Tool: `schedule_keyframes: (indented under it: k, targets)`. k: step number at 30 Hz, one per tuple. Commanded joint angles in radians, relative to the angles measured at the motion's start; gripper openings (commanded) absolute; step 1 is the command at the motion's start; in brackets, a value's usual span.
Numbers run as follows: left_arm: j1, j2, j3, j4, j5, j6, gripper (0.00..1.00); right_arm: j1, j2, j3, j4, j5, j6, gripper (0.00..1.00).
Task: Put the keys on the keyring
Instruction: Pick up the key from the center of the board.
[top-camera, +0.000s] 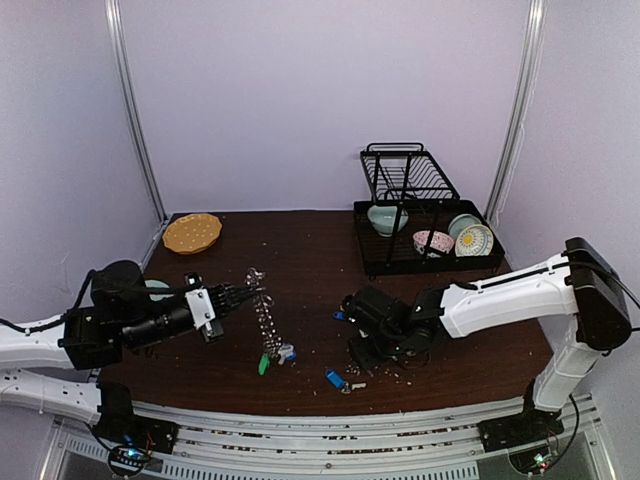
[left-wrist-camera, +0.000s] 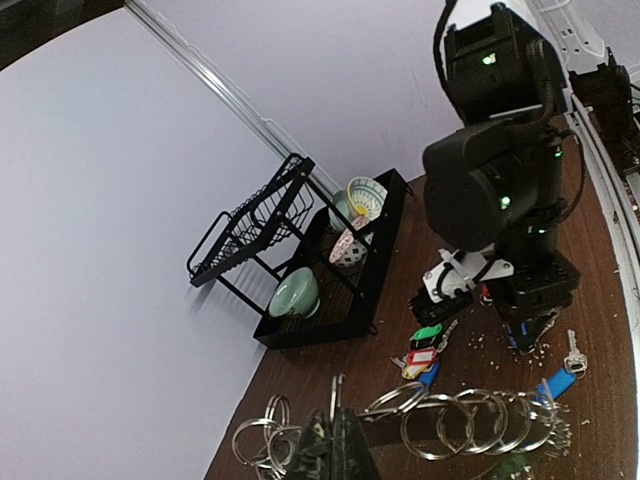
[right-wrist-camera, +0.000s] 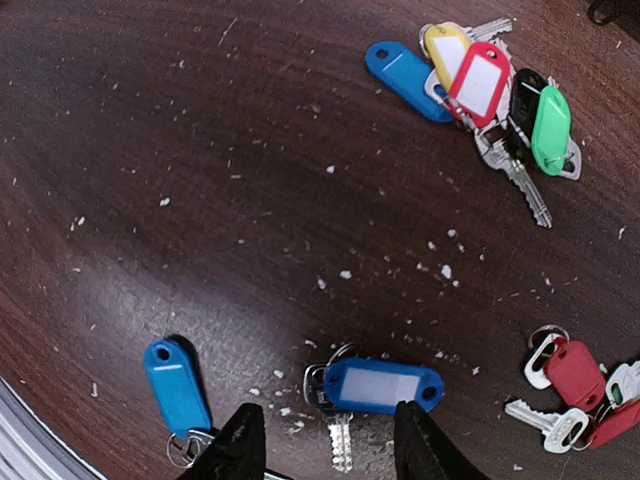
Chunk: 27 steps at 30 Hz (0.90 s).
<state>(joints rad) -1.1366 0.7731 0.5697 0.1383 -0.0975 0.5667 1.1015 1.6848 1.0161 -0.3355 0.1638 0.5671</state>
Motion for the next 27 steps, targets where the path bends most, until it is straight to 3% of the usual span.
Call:
schedule_keyframes:
  k: [1,4,9,17,25,27]
  targets:
    - [0.03,0.0,-0.004,0.116,0.019,-0.048,0.0,0.049,0.005,0.02,-0.035,0.14,0.132,0.47]
    - [0.049,0.0,-0.009,0.116,0.041,-0.057,0.0,0.055,0.032,0.026,-0.017,0.136,0.155,0.45]
    - [0.057,0.0,-0.011,0.114,0.049,-0.058,0.0,0.057,0.098,0.061,-0.018,0.139,0.136,0.31]
    - [0.067,0.0,-0.013,0.113,0.067,-0.057,0.0,0.058,0.156,0.1,-0.058,0.173,0.117,0.26]
    - [0.074,-0.004,-0.016,0.11,0.08,-0.058,0.0,0.055,0.17,0.11,-0.093,0.197,0.114,0.0]
    - [0.076,-0.006,-0.016,0.111,0.079,-0.057,0.0,0.055,0.161,0.11,-0.105,0.218,0.11,0.0]
